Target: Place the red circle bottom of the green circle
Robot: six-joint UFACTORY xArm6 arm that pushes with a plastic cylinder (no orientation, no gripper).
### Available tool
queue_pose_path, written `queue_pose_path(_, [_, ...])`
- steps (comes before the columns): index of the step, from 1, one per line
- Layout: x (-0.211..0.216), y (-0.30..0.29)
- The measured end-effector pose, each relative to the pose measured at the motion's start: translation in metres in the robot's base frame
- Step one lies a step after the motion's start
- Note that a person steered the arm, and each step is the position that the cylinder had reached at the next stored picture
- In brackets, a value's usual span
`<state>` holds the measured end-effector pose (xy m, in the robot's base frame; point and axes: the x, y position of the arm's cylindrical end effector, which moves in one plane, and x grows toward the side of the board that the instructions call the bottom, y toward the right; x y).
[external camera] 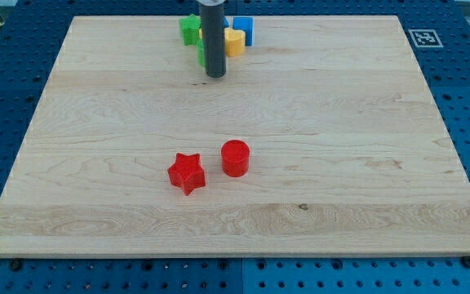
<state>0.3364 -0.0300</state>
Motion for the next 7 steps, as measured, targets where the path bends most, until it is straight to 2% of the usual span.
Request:
queue_pose_path(2, [0.051,0.049])
queue_pose_path(4, [0.058,0.054])
queue_pose_path(5, [0.087,0.054])
queue_pose_path(6, [0.090,0.054])
queue_pose_path(7, [0.114,0.054])
